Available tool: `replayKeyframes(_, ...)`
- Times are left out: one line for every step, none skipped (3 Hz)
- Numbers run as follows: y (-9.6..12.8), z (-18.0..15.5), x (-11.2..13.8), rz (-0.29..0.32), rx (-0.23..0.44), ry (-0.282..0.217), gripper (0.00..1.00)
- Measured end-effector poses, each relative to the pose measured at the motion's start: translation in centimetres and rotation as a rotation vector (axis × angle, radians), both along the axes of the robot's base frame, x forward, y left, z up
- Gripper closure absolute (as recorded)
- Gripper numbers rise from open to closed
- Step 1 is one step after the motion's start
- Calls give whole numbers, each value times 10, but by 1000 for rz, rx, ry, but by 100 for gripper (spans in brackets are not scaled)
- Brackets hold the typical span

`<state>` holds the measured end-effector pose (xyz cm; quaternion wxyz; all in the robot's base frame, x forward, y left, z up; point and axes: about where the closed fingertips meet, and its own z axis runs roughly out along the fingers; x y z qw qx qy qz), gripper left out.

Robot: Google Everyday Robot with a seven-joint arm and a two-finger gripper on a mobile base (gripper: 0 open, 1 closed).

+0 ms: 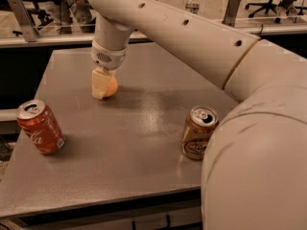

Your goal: Pick orange

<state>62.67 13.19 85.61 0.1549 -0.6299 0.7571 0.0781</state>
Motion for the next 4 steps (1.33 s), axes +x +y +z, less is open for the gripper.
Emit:
replayKeyframes(-4,23,-2,21,-2,-14,88)
replayKeyframes(-11,54,-2,46,-4,-31,100)
replayKeyframes(-22,95,-4,75,23,-53,100)
replayKeyframes(-24,128,-3,112,85,-81,100)
